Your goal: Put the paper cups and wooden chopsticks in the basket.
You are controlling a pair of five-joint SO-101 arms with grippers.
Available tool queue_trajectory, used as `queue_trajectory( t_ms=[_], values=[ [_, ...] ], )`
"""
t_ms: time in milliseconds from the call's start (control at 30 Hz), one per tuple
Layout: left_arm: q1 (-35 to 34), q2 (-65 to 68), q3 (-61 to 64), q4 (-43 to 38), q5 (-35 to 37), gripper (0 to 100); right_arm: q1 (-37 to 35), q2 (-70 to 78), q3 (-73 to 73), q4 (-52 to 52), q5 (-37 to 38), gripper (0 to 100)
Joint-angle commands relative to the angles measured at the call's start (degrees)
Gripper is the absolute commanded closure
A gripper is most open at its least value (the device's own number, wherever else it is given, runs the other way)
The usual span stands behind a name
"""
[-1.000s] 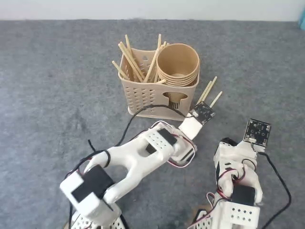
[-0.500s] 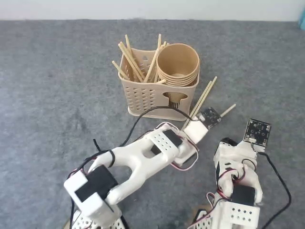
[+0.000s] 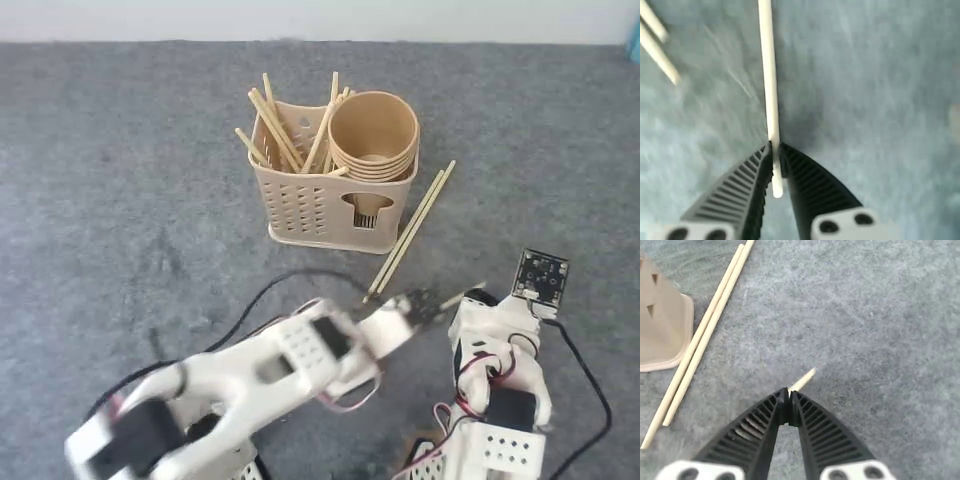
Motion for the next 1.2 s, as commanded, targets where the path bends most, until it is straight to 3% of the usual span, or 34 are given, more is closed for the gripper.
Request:
queue_trajectory(
  t_ms=[0,267,467,633,767,1167],
  values=[
    [0.79,-20.04,13.41,3.25,-2.11,99,1.27,-0.84,0.88,0.13,0.79,99.0],
    [-9.32,-51.08,12.88,19.08,-9.58,96,1.36,-0.84,0.88,0.13,0.79,99.0],
    [-12.57,-57.49,7.87,25.32,-6.95,69,1.36,-0.92,0.79,0.13,0.7,99.0],
    [-12.31,-54.59,7.69,23.21,-6.42,72,3.12,-0.92,0.62,-0.13,0.35,99.1],
    [-11.52,-49.93,6.55,13.54,-5.98,73,13.58,-0.92,-2.9,-0.4,-2.2,99.1],
    [-2.81,-10.11,-16.04,6.24,-2.81,79,28.79,-0.84,-3.69,-6.64,-4.66,99.1]
  ],
)
